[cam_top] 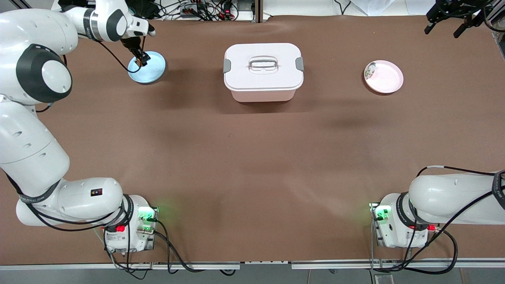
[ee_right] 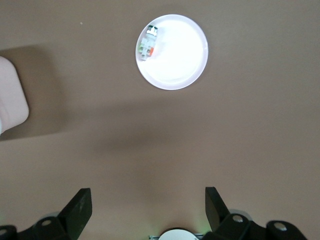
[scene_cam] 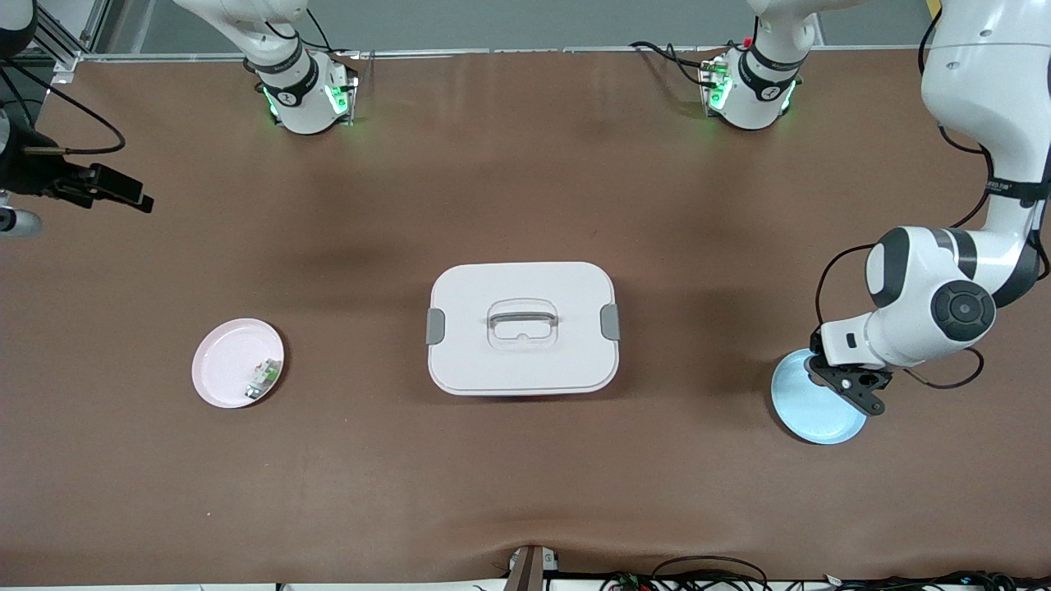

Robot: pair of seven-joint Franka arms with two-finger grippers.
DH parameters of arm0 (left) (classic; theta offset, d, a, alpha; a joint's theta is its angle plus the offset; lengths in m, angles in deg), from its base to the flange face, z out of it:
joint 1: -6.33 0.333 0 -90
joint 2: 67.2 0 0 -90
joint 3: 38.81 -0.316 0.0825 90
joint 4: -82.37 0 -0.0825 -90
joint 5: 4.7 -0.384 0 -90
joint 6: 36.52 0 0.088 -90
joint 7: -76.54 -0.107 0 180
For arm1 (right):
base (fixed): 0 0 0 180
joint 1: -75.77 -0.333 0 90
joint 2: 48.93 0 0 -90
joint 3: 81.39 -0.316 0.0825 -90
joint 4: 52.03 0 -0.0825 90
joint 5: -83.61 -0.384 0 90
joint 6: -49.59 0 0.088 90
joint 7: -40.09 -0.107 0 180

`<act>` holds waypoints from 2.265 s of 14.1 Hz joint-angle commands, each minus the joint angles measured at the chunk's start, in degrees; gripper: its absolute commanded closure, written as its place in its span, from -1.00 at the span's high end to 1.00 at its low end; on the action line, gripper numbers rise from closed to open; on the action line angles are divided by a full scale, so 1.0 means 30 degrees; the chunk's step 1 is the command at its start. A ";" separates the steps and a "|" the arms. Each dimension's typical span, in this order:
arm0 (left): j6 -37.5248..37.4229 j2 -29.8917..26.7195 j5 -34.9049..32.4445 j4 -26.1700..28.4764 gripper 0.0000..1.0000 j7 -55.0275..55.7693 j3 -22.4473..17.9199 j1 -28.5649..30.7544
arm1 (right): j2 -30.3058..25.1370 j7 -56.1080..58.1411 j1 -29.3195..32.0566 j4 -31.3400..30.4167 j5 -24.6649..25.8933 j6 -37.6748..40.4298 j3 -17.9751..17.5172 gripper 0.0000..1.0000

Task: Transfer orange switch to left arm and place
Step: 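Carry the switch with the left gripper over the light-blue plate, then lower the switch onto the blue plate and open the left gripper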

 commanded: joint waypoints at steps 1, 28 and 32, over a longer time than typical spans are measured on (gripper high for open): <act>0.0439 0.0788 -0.0270 -0.0632 -1.00 -0.3252 0.0137 0.0325 | -0.0184 0.0138 0.0255 0.0428 0.0857 -0.0153 -0.0359 1.00; -0.0727 0.0147 0.1365 -0.2330 1.00 -0.2675 0.0606 0.1117 | 0.1398 0.2453 0.0811 0.3273 0.0568 -0.0446 -0.0359 1.00; -0.1960 -0.0554 0.2132 -0.2713 1.00 -0.0397 0.0606 0.1088 | 0.1429 0.1251 0.0841 0.3332 0.0330 -0.0504 -0.0359 1.00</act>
